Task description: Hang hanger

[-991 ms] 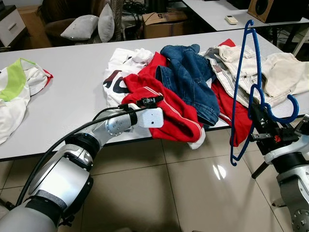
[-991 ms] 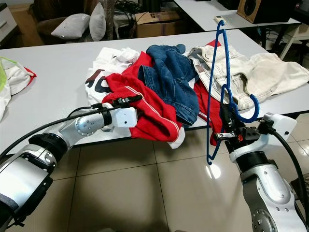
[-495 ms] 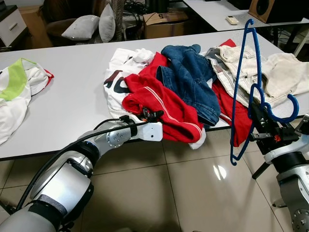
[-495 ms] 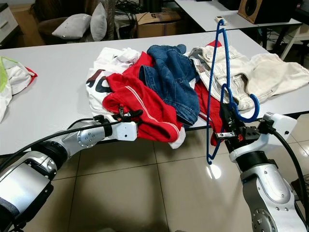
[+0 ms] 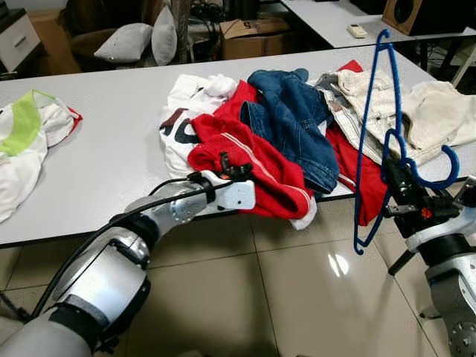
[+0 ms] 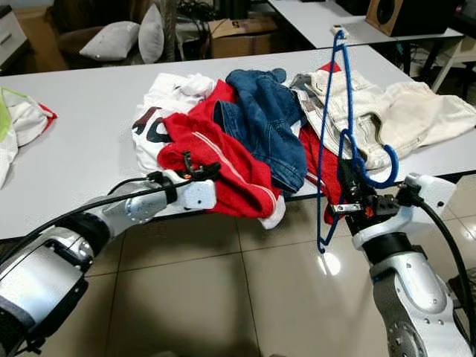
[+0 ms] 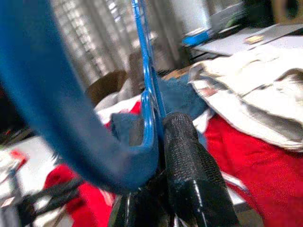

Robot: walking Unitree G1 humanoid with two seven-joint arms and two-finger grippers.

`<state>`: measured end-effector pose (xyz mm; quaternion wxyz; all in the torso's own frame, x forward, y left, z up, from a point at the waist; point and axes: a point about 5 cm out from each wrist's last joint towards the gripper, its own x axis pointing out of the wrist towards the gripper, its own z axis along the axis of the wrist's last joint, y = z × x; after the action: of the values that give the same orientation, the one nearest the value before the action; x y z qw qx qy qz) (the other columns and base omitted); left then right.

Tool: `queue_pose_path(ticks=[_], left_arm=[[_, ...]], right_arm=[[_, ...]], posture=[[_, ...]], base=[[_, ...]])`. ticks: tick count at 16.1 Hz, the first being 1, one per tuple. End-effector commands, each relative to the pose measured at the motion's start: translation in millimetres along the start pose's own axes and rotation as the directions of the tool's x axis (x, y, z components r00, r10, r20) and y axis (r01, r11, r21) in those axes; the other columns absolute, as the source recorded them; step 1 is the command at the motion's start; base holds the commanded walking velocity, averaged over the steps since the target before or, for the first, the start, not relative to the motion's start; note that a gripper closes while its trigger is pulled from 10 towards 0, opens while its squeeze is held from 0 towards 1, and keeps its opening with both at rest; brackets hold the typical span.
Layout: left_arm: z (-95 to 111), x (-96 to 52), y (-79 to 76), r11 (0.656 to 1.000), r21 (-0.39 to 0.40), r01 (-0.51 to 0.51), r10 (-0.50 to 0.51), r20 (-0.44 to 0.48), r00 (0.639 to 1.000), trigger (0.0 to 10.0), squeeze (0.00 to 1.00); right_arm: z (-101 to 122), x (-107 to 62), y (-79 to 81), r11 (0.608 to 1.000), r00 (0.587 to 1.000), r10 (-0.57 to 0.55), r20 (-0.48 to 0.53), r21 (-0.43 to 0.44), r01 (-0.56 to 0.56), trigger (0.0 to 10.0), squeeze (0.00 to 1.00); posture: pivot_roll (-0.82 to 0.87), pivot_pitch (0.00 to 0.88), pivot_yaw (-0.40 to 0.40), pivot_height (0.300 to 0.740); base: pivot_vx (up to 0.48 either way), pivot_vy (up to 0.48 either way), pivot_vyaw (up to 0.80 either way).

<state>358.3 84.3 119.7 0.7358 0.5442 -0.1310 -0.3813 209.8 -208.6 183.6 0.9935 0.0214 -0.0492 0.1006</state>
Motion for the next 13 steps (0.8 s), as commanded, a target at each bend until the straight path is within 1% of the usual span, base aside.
queue_pose_path(ticks=[1,2,4,5,6,7,8,13], left_arm=[[-1,1.2,7.2,1.000,-0.002,-0.001,0.001,-0.012,1.000,0.0,0.00],[0,3.1,14.7,0.999,-0.041,-0.024,0.023,-0.022,0.999,0.0,0.00],[-1,5.0,26.9,0.993,-0.100,-0.066,0.062,-0.042,0.997,0.0,0.00],[-2,5.4,40.9,0.983,-0.149,-0.107,0.098,-0.068,0.993,0.0,0.00],[-5,4.6,61.7,0.958,-0.239,-0.160,0.140,-0.097,0.985,0.0,0.00],[-5,4.6,61.7,0.958,-0.239,-0.160,0.140,-0.097,0.985,0.0,0.00],[-9,1.2,76.1,0.945,-0.276,-0.176,0.147,-0.121,0.982,0.0,0.00],[-18,-4.3,82.6,0.922,-0.334,-0.197,0.145,-0.173,0.974,0.0,0.00]], right_arm=[[3,-4.8,13.9,0.989,0.989,0.147,-0.016,0.031,-0.146,10.0,0.00],[3,-12.5,22.3,0.966,0.966,0.254,-0.047,0.055,-0.252,10.0,0.00],[3,-22.2,29.8,0.934,0.930,0.357,-0.090,0.071,-0.351,10.0,0.00],[-2,-31.9,32.8,0.910,0.899,0.413,-0.144,0.080,-0.406,10.0,0.00],[-10,-46.8,36.0,0.878,0.846,0.478,-0.235,0.106,-0.467,10.0,0.00],[-10,-46.8,36.0,0.878,0.846,0.478,-0.235,0.106,-0.467,10.0,0.00],[-20,-60.9,38.4,0.852,0.789,0.523,-0.323,0.162,-0.498,10.0,0.00],[-28,-73.2,43.4,0.819,0.726,0.573,-0.381,0.242,-0.520,10.0,0.00]], posture=[[-0.24,0.000,0.081,0.740],[-0.24,0.000,0.085,0.740],[-0.24,0.000,0.086,0.740],[-0.24,0.000,0.086,0.740],[-0.24,0.000,0.090,0.740],[-0.24,0.000,0.090,0.740],[-0.24,0.000,0.096,0.740],[-0.24,0.000,0.090,0.740]], base=[[0.000,0.000,0.00],[0.000,0.000,0.00],[0.000,0.000,0.00],[0.000,0.000,0.00],[0.000,0.000,0.00],[0.000,0.000,0.00],[0.000,0.000,0.00],[0.000,0.000,0.00]])
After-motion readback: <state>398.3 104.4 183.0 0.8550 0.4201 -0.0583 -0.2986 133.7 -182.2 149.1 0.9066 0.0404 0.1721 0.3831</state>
